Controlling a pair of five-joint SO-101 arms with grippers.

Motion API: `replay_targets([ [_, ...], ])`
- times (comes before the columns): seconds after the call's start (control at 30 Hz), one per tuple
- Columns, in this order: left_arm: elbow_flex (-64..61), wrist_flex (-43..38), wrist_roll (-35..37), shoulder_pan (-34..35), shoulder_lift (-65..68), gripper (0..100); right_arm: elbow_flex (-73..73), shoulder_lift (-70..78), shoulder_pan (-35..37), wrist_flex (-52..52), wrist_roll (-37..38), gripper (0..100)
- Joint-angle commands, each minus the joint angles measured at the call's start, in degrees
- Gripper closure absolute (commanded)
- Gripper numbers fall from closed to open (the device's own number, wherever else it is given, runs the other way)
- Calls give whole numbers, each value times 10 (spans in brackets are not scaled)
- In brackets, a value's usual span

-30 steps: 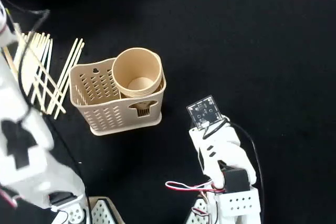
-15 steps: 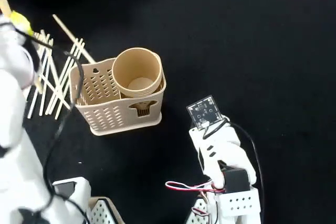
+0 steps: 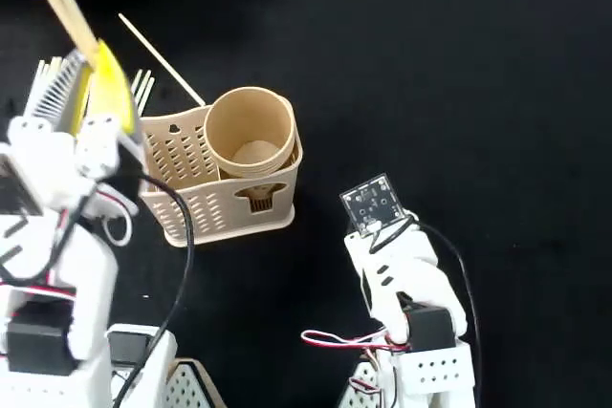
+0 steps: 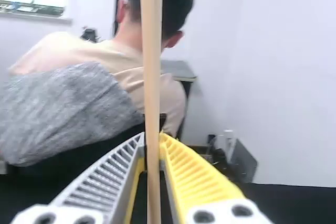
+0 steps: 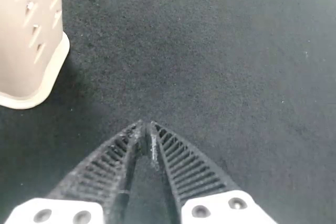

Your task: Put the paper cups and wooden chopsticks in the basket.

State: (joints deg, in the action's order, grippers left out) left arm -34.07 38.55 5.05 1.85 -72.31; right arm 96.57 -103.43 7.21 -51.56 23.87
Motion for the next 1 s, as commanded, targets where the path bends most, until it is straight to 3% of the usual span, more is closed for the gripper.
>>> replay_targets([
  [0.0, -103, -47, 6, -25, -55, 971, -1, -46, -5, -1, -4, 986],
  [0.37, -248, -45, 7, -25, -133, 970, -1, -46, -5, -1, -4, 986],
  [0.43, -262, -43, 7, -25, -144, 926, -1, -46, -5, -1, -3, 986],
  [0.5, -257, -12, 17, -24, -155, 815, -1, -46, -5, -1, -3, 986],
  [0.57, -220, 47, 40, -22, -156, 721, -1, -46, -5, -1, -3, 986],
  [0.67, -133, 111, 42, -5, -142, 733, -1, -46, -5, -1, -2, 986],
  [0.8, -5, 185, 47, 82, -57, 734, -1, -46, -5, -1, -2, 986],
  [0.97, 153, 287, 97, 215, 155, 732, -1, -46, -5, -1, -2, 986],
])
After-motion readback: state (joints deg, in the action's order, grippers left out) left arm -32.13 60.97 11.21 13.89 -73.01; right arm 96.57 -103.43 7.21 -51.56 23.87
